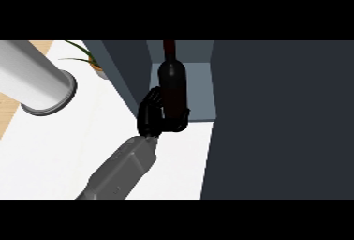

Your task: Pick up the wine, place it into the cabinet and close the cabinet

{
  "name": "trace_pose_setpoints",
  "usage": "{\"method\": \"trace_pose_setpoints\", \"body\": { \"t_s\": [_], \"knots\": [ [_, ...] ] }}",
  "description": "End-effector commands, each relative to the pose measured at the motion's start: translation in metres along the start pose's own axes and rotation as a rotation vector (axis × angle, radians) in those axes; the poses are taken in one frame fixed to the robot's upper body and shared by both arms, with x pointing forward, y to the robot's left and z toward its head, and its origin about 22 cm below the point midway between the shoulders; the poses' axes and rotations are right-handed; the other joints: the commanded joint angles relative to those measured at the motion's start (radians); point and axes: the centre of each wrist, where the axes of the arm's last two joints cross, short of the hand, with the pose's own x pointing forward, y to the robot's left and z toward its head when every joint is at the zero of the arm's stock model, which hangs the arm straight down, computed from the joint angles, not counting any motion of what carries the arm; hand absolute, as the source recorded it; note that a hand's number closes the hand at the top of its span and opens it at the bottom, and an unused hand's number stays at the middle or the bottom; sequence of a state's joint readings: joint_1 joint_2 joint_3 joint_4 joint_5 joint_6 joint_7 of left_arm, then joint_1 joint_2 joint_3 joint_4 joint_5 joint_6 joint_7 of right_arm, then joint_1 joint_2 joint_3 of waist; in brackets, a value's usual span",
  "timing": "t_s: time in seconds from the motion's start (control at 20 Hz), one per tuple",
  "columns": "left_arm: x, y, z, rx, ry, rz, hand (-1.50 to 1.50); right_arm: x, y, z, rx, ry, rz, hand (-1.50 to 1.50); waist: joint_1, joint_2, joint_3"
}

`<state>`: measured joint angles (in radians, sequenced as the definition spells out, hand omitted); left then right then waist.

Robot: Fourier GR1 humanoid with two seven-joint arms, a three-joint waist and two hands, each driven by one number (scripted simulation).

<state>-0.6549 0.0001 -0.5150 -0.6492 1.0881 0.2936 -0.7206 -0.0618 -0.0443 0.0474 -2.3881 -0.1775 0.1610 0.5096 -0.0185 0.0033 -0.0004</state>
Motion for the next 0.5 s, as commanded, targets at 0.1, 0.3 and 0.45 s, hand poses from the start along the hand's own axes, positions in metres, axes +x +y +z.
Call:
{"method": "trace_pose_setpoints", "body": {
  "t_s": [0.1, 0.3, 0.45],
  "knots": [
    [0.016, -0.012, -0.030, 0.017, -0.042, 0.002, 1.50, 0.003, 0.006, 0.019, -0.009, -0.008, -0.014, -1.50, -0.011, 0.001, 0.000],
    [0.004, 0.014, -0.025, 0.037, -0.044, -0.002, 1.50, -0.005, -0.010, 0.004, -0.001, -0.021, -0.005, -1.50, -0.003, 0.003, 0.000],
    [0.026, -0.017, -0.046, 0.024, -0.023, -0.011, 1.50, -0.009, -0.009, -0.012, -0.017, -0.009, 0.006, -1.50, 0.003, 0.001, 0.000]
  ]
}}
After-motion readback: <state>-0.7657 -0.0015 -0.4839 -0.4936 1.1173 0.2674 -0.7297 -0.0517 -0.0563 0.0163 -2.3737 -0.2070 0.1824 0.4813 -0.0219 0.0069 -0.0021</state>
